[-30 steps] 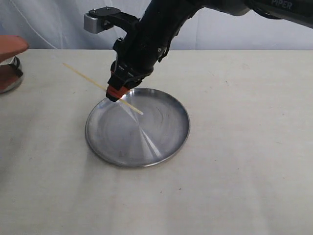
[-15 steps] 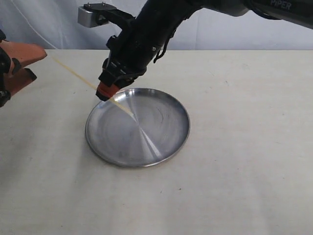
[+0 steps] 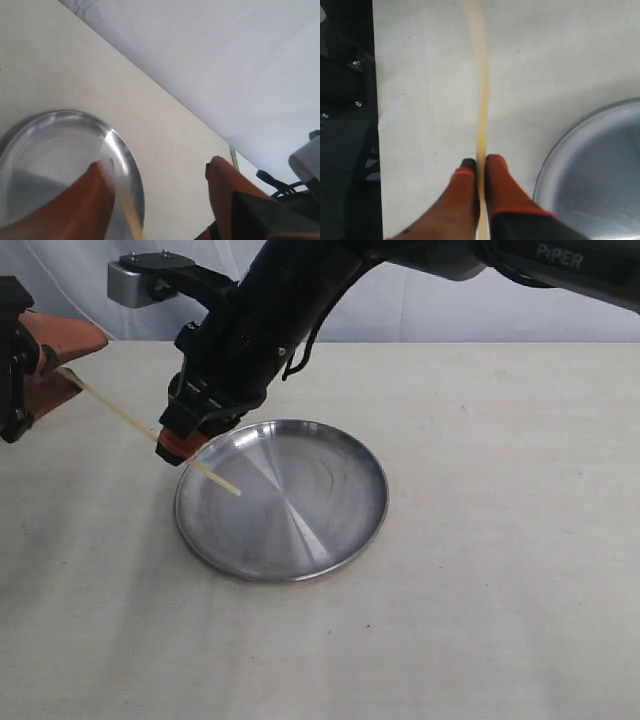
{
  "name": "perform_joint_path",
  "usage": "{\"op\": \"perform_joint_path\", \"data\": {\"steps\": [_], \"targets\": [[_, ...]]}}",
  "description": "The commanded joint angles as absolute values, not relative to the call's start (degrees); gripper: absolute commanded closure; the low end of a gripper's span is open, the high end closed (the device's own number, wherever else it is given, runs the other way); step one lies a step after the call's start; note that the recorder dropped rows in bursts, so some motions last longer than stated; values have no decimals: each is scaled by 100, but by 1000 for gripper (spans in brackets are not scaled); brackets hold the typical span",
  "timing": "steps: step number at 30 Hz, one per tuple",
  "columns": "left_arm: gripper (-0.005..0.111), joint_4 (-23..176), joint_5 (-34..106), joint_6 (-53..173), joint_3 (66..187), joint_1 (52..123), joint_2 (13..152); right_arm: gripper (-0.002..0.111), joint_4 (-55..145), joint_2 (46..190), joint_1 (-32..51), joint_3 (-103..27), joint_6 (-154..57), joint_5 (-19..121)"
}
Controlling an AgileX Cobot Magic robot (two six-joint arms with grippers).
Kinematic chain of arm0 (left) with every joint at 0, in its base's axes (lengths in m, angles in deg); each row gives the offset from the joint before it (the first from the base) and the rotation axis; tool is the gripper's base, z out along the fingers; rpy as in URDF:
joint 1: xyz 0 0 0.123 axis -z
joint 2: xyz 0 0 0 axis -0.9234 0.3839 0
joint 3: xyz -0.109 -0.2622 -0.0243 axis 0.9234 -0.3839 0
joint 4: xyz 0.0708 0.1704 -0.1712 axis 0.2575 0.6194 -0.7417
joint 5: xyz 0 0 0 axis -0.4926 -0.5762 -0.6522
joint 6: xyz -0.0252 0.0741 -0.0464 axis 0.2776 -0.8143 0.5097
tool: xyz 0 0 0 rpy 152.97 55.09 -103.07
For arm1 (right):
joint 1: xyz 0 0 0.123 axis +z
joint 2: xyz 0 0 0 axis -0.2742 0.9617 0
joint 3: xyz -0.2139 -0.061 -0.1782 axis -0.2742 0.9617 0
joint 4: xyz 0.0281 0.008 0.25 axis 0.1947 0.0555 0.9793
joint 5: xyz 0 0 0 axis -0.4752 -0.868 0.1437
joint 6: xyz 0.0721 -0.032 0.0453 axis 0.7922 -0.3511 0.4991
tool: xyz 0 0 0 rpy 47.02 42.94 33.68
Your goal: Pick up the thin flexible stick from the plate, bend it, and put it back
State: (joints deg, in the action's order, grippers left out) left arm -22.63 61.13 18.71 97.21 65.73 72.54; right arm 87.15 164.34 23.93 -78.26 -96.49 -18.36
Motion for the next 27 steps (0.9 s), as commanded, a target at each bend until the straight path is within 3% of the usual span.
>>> {"op": "perform_joint_path", "data": {"steps": [1, 8, 14, 27], "targets": [[53, -2346, 6167, 1834, 9752, 6591, 7268, 109, 8757, 16241, 2412, -7801, -9708, -1854], [58, -2346, 6165, 1834, 9765, 6591, 7268, 109, 8798, 16146, 2412, -7801, -9708, -1854], [107, -2346, 6177, 1834, 9765, 6591, 7268, 109, 8881, 16139, 2412, -7801, -9708, -1854], [107, -2346, 6387, 1819, 9765, 6591, 7268, 109, 8882, 16061, 2412, -7801, -9682, -1854]]}}
